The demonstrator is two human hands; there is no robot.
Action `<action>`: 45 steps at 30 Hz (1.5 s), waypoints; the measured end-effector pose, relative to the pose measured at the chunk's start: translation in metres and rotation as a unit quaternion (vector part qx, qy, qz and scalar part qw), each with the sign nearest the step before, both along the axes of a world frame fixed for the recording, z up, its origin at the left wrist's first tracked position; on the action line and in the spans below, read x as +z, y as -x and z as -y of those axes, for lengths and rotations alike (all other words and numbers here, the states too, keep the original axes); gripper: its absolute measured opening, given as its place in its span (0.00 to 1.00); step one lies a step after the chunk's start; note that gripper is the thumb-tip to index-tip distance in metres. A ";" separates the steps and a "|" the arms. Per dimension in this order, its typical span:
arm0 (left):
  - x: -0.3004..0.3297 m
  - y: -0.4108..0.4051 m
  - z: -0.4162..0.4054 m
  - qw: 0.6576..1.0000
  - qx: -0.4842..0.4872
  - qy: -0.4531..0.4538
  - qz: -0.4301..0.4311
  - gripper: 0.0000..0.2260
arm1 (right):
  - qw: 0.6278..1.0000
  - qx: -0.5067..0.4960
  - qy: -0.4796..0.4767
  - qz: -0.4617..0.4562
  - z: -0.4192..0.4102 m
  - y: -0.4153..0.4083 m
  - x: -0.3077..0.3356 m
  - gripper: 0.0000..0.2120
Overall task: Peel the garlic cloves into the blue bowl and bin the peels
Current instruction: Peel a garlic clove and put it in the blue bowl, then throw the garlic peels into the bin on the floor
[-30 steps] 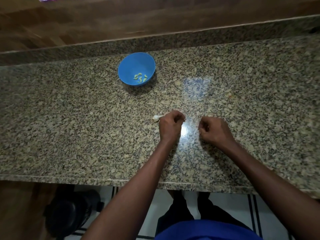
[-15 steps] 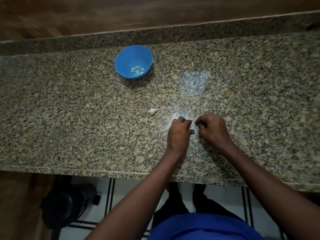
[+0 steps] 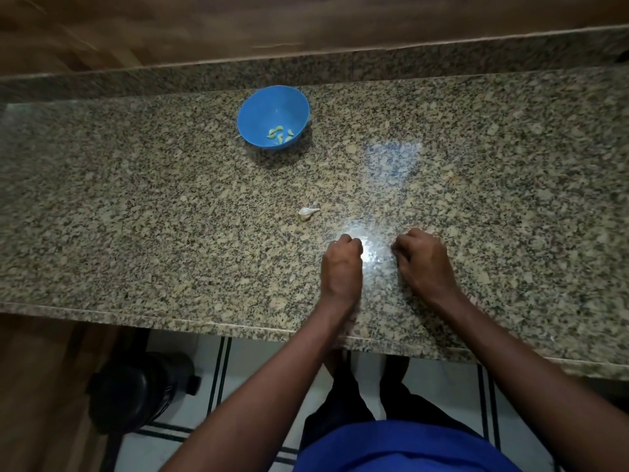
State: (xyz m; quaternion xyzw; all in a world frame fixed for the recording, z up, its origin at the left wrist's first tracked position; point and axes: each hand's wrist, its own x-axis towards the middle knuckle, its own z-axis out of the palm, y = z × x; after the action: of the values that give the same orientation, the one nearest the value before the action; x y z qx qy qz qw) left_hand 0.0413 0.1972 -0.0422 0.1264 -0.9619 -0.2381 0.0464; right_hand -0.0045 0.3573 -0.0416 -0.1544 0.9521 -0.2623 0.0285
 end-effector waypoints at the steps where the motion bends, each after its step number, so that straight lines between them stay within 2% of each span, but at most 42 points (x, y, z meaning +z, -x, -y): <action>1: 0.000 -0.002 0.007 1.000 0.009 0.000 0.005 0.10 | 1.000 -0.004 0.002 0.000 0.001 0.000 0.001 0.06; 8: 0.002 -0.020 0.024 0.999 0.040 0.008 -0.011 0.12 | 0.996 -0.066 -0.029 0.044 0.019 -0.001 0.008 0.08; 9: 0.004 -0.023 0.019 0.999 0.037 -0.023 -0.004 0.13 | 0.996 -0.069 -0.032 0.047 0.023 -0.004 0.008 0.09; 11: 0.015 -0.031 0.011 0.988 0.047 -0.146 0.024 0.12 | 0.995 -0.076 -0.022 0.055 0.030 -0.010 0.009 0.11; 13: 0.029 -0.036 0.009 0.942 0.097 -0.317 0.057 0.10 | 0.988 -0.119 0.017 0.093 0.037 -0.015 0.014 0.11; 16: 0.042 -0.043 0.026 0.826 0.181 -0.527 0.085 0.06 | 0.962 -0.164 0.118 0.181 0.048 -0.021 0.025 0.06; 18: 0.049 -0.048 0.044 0.760 0.205 -0.611 0.080 0.06 | 0.928 -0.168 0.225 0.247 0.057 -0.026 0.034 0.05; 21: 0.057 -0.063 0.073 0.697 0.228 -0.679 0.040 0.07 | 0.866 -0.154 0.346 0.328 0.070 -0.038 0.047 0.06; 25: 0.066 -0.094 0.106 0.627 0.270 -0.731 -0.008 0.07 | 0.824 -0.123 0.389 0.393 0.100 -0.060 0.057 0.03; 34: 0.096 -0.197 0.199 0.528 0.337 -0.760 -0.174 0.09 | 0.772 0.051 0.383 0.504 0.238 -0.130 0.089 0.11; 37: 0.099 -0.244 0.243 0.501 0.349 -0.757 -0.232 0.08 | 0.770 0.102 0.353 0.522 0.295 -0.165 0.097 0.11; 41: 0.091 -0.318 0.315 0.464 0.387 -0.738 -0.300 0.10 | 0.779 0.167 0.309 0.519 0.387 -0.224 0.094 0.06; 45: 0.076 -0.410 0.403 0.436 0.419 -0.721 -0.339 0.10 | 0.773 0.202 0.273 0.535 0.494 -0.302 0.079 0.06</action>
State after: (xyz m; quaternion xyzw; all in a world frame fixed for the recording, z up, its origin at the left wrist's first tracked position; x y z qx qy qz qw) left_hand 0.4515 -0.2062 0.0337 0.4113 -0.1791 -0.8203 0.3547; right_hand 0.2979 -0.1369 0.0376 -0.1789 0.6184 -0.5397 0.5424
